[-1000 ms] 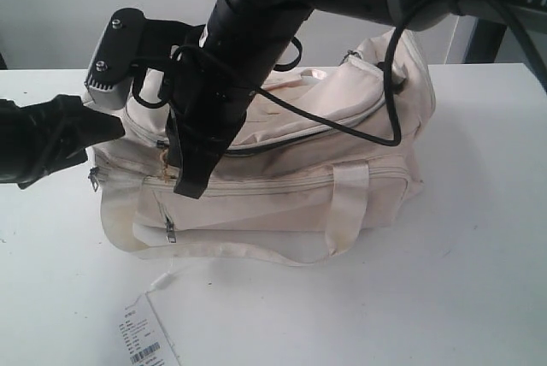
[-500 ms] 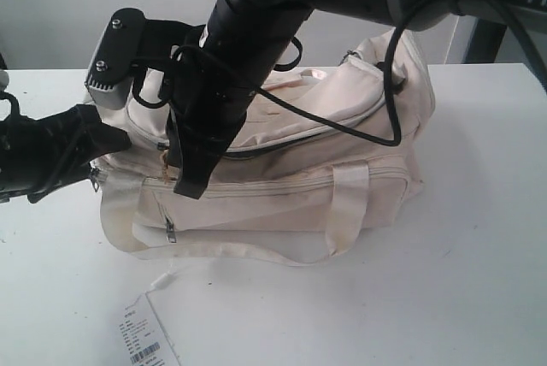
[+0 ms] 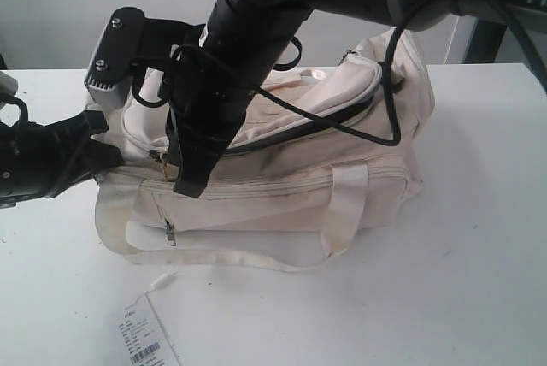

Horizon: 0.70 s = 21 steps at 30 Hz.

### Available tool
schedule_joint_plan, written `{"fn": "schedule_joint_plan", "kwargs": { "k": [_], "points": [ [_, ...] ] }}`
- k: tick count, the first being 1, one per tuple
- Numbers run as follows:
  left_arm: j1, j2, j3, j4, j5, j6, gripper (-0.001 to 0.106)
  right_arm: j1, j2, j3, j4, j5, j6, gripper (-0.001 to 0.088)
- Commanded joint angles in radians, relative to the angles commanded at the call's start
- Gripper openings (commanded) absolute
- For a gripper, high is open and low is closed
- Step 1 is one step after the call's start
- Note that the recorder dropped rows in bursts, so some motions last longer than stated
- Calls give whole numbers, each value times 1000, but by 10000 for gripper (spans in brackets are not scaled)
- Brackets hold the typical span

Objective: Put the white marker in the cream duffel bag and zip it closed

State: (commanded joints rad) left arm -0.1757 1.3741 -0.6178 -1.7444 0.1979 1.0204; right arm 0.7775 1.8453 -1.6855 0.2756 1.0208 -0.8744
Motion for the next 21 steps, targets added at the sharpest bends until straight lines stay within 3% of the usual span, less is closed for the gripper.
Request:
{"fn": "schedule_joint_plan", "kwargs": {
  "k": [21],
  "points": [
    [2,0,0,0,21,-40,0,0,-10,0,-38,76,16,0]
  ]
}}
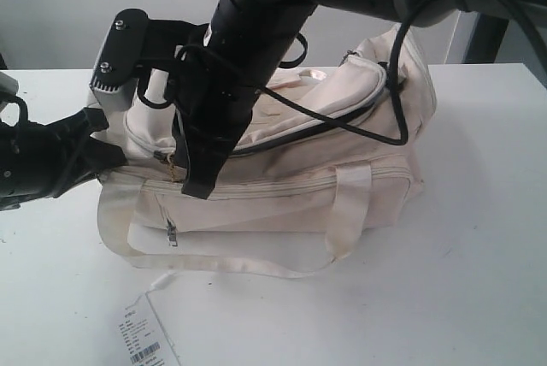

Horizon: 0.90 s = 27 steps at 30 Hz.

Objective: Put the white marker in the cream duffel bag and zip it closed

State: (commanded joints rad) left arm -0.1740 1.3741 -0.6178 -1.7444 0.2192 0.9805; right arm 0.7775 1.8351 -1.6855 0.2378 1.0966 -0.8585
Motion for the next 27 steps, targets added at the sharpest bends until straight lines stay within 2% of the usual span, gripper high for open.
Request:
{"fn": "schedule_joint_plan", "kwargs": {
  "k": [27],
  "points": [
    [0,0,0,0,0,-9,0,0,0,0,-54,44,26,0]
  ]
}}
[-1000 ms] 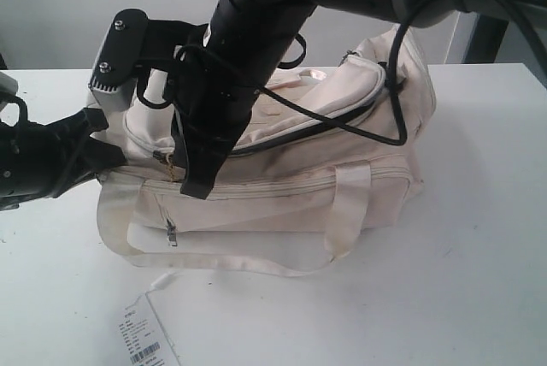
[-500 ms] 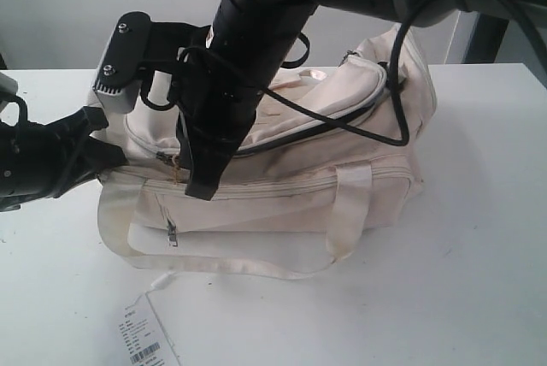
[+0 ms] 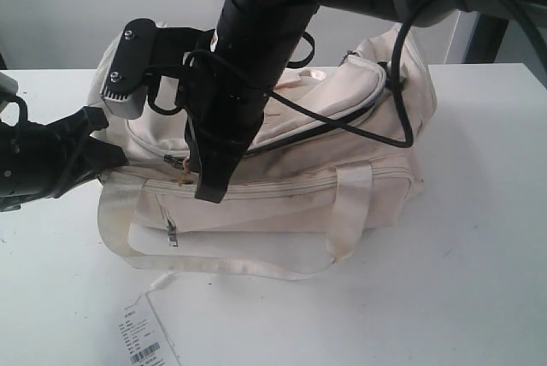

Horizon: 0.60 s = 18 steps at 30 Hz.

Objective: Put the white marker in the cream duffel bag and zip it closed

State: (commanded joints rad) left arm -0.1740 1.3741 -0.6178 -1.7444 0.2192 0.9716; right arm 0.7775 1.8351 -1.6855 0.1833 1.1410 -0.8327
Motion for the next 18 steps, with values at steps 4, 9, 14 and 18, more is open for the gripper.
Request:
{"fn": "schedule_joint_plan", "kwargs": {
  "k": [4,9,14,18],
  "points": [
    [0,0,0,0,0,0,0,0,0,0,0,3,0,0],
    [0,0,0,0,0,0,0,0,0,0,-2,7,0,0],
    [0,0,0,0,0,0,0,0,0,0,-15,17,7,0],
    [0,0,0,0,0,0,0,0,-8,0,-28,19,25,0]
  ]
}}
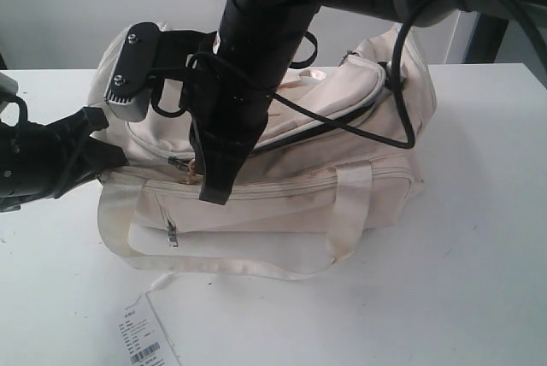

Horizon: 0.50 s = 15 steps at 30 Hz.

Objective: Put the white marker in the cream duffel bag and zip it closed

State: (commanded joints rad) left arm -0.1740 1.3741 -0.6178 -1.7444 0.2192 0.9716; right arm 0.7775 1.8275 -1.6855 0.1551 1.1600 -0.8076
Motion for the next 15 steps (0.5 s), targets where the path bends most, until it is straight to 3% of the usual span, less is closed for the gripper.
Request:
{"fn": "schedule_joint_plan", "kwargs": {
  "k": [15],
  "points": [
    [0,0,0,0,-2,0,0,0,-13,0,-28,20,0,0]
  ]
}}
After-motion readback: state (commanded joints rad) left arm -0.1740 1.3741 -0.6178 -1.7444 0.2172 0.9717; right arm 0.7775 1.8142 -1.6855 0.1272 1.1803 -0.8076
